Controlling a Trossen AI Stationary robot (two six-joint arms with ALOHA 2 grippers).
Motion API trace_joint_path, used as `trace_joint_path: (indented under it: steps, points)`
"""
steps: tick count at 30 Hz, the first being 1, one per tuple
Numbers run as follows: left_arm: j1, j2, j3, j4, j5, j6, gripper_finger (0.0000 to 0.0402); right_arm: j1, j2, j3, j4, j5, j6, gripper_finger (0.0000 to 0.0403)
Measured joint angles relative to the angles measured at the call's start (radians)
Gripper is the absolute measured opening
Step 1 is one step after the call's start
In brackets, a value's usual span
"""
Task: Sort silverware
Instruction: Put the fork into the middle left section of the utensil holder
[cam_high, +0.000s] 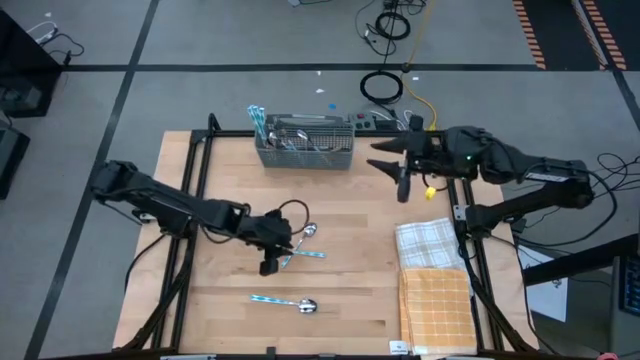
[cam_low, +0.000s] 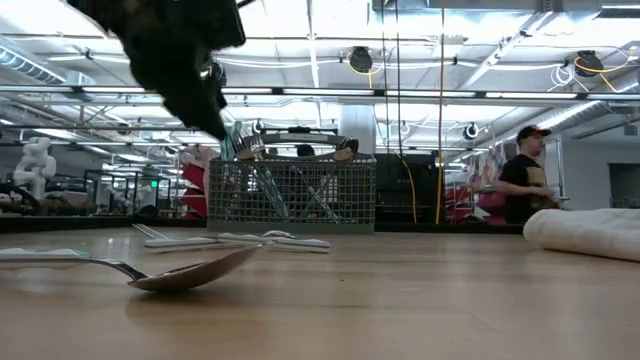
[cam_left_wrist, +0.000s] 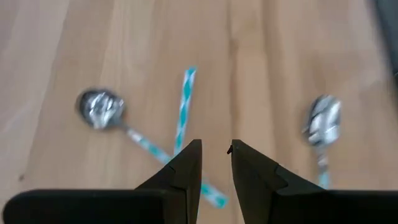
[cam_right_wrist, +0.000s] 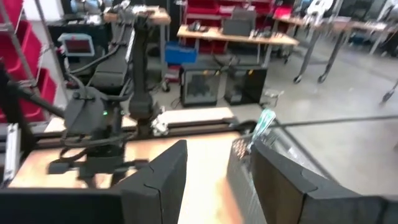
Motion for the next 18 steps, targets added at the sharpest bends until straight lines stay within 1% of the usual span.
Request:
trace_joint_path:
  steps: [3, 5, 9, 13, 18]
  points:
    - [0.002, 0.033, 0.001, -0.047, -0.037, 0.041, 0.0090, 0.019, 0.007, 0.000, -0.020, -0.001, 0.015, 0.0164]
    - [0.011, 0.055, 0.001, -0.108, -0.056, 0.058, 0.0090, 0.029, 0.013, 0.000, -0.018, -0.001, 0.019, 0.0164]
    - [0.028, 0.090, 0.000, -0.187, -0.056, 0.075, 0.0090, 0.042, 0.025, 0.000, -0.019, -0.002, 0.020, 0.0164]
    - [0.034, 0.108, 0.000, -0.184, -0.017, 0.111, 0.0090, 0.043, 0.032, 0.000, -0.018, -0.006, 0.021, 0.0164]
    - [0.035, 0.112, 0.000, -0.167, -0.013, 0.121, 0.0090, 0.042, 0.036, -0.001, -0.023, -0.006, 0.021, 0.0164]
